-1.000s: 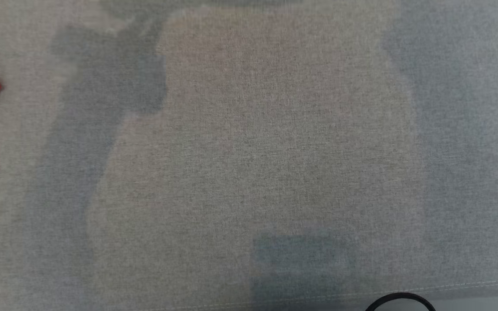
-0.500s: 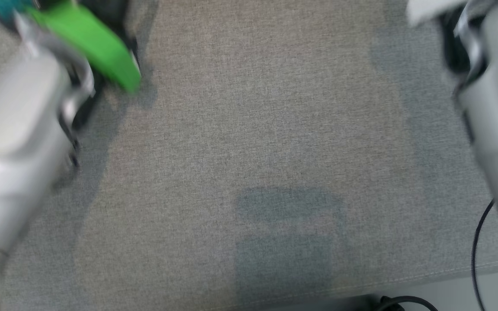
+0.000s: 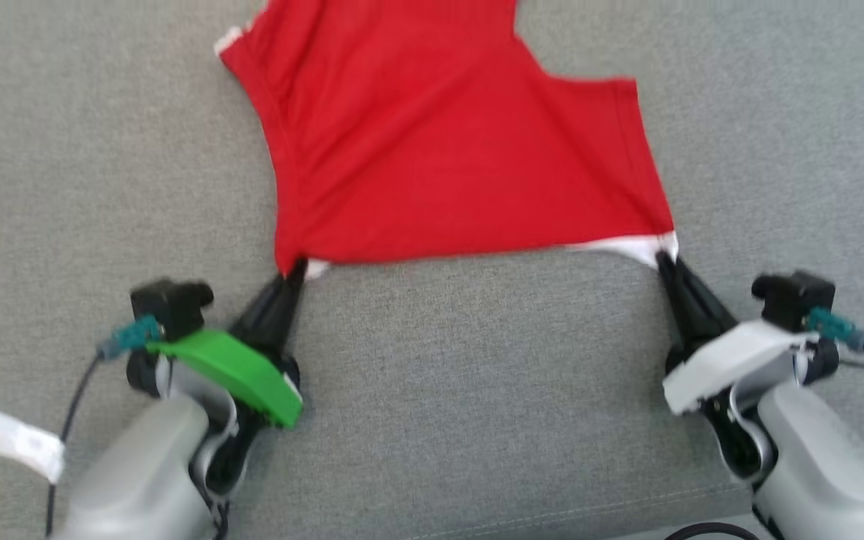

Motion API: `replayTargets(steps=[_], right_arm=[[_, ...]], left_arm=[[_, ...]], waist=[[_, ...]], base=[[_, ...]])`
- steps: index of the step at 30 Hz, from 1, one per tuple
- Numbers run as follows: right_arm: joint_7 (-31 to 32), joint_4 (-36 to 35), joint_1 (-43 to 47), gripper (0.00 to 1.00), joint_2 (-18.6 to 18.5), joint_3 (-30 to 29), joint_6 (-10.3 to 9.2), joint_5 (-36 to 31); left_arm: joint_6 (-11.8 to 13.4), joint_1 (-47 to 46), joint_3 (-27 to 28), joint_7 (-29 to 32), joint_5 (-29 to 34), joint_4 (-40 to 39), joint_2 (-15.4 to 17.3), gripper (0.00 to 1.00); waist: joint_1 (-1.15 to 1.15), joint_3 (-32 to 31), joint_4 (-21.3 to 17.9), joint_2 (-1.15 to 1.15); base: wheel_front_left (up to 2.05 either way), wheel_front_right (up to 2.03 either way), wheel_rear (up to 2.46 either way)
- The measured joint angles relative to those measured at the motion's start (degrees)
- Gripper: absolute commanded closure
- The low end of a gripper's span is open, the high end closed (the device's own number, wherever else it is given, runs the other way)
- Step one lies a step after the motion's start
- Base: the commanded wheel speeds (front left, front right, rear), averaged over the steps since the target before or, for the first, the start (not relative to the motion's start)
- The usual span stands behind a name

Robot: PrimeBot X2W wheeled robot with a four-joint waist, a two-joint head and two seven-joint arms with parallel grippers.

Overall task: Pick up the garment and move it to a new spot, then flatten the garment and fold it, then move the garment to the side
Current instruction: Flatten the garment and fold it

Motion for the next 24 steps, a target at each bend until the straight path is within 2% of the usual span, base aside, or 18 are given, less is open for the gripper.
replayTargets(steps=[8,13,19,24], right_arm=[[0.00,0.41,10.61,1.00,-0.67,1.26,0.00,2.01],[0.01,-0.12,17.68,1.00,-2.43,2.55,0.00,4.26],[0.01,-2.45,22.01,1.00,-5.27,6.22,0.00,7.00],[0.02,-6.95,21.39,1.00,-5.90,0.09,0.00,6.27]], left_arm=[[-0.08,14.18,2.89,0.03,4.10,0.93,-2.15,1.00],[-0.10,23.27,5.36,0.37,6.37,-0.02,-3.15,1.00],[-0.09,29.16,9.02,0.55,9.49,-3.46,-3.16,1.00],[-0.09,31.22,12.03,0.54,14.81,-11.38,-3.80,1.00]], waist=[[0.00,-9.02,0.09,0.00],[0.00,-15.22,0.34,0.00],[0.00,-20.77,0.82,0.00],[0.00,-21.72,1.74,0.00]], base=[[0.00,0.00,0.00],[0.00,0.00,0.00],[0.00,0.00,0.00],[0.00,0.00,0.00]])
